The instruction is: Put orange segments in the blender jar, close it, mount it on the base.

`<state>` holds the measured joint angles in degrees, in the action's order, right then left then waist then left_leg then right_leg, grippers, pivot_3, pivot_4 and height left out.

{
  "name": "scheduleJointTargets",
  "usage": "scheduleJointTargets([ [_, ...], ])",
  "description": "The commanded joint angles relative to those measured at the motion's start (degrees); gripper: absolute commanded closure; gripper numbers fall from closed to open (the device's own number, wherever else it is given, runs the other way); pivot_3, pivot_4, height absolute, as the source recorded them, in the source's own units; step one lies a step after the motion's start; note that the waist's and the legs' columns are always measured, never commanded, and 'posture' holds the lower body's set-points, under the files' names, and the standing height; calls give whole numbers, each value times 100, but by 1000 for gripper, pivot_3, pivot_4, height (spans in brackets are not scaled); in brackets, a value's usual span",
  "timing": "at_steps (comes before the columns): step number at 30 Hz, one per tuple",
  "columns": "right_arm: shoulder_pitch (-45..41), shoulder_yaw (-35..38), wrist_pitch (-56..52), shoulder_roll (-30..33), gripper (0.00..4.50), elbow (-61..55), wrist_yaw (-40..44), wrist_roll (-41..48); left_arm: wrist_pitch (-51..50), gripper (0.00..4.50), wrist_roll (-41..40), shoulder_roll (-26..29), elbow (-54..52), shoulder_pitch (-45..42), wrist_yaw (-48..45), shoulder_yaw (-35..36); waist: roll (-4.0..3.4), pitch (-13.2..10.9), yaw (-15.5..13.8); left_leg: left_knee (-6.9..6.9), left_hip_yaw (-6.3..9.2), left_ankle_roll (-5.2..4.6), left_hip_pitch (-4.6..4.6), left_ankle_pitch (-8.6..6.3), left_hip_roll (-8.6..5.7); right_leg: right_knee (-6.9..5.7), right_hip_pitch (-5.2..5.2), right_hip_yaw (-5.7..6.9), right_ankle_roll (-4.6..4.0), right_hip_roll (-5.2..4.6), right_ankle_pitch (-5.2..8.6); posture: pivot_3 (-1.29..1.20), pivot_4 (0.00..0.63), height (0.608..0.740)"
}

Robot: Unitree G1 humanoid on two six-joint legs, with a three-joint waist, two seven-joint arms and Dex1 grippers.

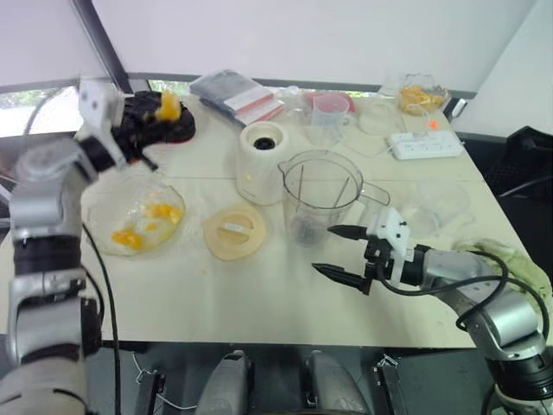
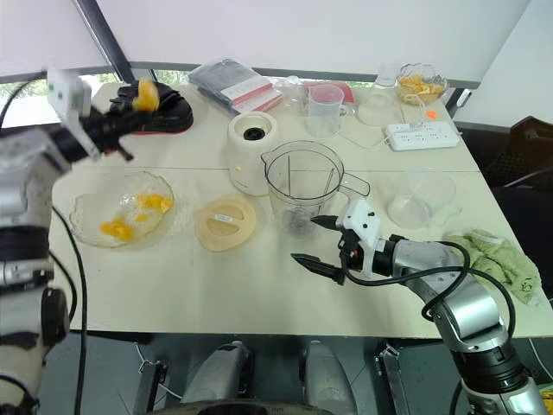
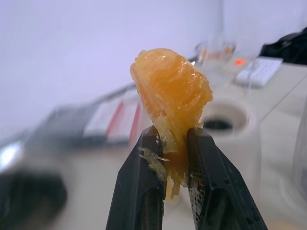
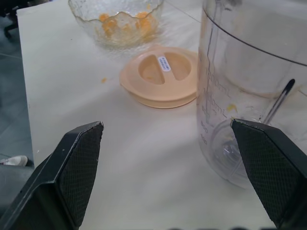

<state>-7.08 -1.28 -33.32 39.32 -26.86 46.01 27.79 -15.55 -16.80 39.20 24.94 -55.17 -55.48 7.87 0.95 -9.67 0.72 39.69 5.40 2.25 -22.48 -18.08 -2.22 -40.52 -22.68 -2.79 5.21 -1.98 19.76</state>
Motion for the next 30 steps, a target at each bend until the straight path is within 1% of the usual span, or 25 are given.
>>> scheduleJointTargets([
  [1,112,208,81,-82,0,-280,-225,0,525,3786,349,-330,991,-880,-227,-430,2,-1,2,-2,0,0,0,0,0,1,-1,0,0,0,0,0,150,740],
  [4,271,203,88,-185,0,-430,-438,-24,1065,3786,586,-711,1936,-1640,-537,-698,5,-3,1,-3,2,0,-5,0,0,8,-3,5,0,6,0,0,150,740],
  [8,646,317,102,-350,0,-734,-834,-117,1754,3786,849,-1469,3043,-2546,-1073,-1048,8,-6,0,-8,-2,0,-17,0,0,21,-10,7,2,7,-1,0,150,740],
  [11,953,425,106,-435,0,-962,-1081,-167,2083,3786,987,-1915,3510,-2860,-1480,-1186,8,-6,4,-11,-6,0,-25,0,-1,30,-13,6,5,5,-2,0,150,740],
  [15,1348,526,109,-552,0,-1260,-1369,-233,2449,3786,1193,-2360,3881,-3067,-1890,-1344,8,-6,41,-21,-12,0,-21,0,0,32,-19,-2,5,8,-2,0,150,740],
  [18,1577,586,117,-619,0,-1428,-1545,-275,2618,3786,1444,-2511,4103,-3113,-1932,-1487,8,-6,50,-27,-13,-1,-21,0,4,31,-23,-6,5,15,-3,0,150,740],
  [22,1809,609,94,-662,0,-1633,-1688,-296,2704,3786,1766,-2582,4252,-3101,-2042,-1704,8,-6,33,-34,-13,-4,-17,-2,4,30,-23,-8,5,20,-3,0,150,740],
  [30,1879,615,119,-645,0,-1652,-1773,-309,3285,3786,2100,-2552,4300,-2982,-2498,-1893,9,-7,17,-34,-13,-3,-17,-1,3,31,-21,-7,5,20,-2,0,150,740],
])
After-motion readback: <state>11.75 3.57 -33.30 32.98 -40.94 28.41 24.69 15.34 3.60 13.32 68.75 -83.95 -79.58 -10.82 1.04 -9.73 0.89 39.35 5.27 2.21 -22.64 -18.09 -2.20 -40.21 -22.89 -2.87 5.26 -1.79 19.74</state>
